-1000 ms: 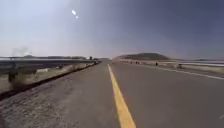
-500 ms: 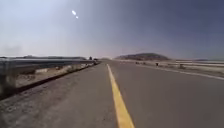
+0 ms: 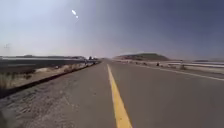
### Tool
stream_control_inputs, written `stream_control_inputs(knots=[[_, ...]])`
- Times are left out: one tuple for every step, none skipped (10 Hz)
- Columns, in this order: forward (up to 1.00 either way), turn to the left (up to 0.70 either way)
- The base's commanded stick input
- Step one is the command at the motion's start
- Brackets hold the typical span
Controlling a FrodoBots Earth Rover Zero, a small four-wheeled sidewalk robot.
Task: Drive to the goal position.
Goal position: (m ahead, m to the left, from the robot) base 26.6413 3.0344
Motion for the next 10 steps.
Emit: stream_control_inputs(knots=[[0.50,0.00],[0.50,0.00],[0.50,0.00],[0.50,0.00],[0.50,0.00],[0.50,0.00],[0.50,0.00],[0.50,0.00],[0.50,0.00],[0.50,0.00]])
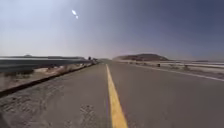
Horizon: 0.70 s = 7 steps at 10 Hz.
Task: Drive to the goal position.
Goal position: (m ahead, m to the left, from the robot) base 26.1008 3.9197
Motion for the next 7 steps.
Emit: stream_control_inputs(knots=[[0.50,0.00],[0.50,0.00],[0.50,0.00],[0.50,0.00],[0.50,0.00],[0.50,0.00],[0.50,0.00]])
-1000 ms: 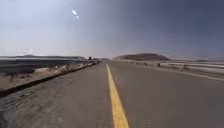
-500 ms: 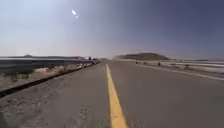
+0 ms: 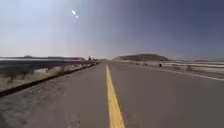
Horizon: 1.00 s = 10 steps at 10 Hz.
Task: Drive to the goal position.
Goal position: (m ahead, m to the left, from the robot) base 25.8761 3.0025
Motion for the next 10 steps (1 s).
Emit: stream_control_inputs(knots=[[0.50,0.00],[0.50,0.00],[0.50,0.00],[0.50,0.00],[0.50,0.00],[0.50,0.00],[0.50,0.00],[0.50,0.00],[0.50,0.00],[0.50,0.00]])
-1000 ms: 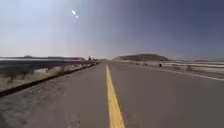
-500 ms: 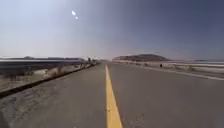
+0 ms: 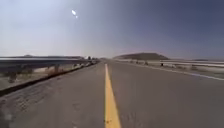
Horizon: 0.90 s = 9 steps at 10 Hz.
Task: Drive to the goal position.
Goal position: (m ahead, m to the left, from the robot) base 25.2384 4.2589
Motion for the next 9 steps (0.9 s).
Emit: stream_control_inputs(knots=[[0.50,0.00],[0.50,0.00],[0.50,0.00],[0.50,0.00],[0.50,0.00],[0.50,0.00],[0.50,0.00],[0.50,0.00],[0.50,0.00]])
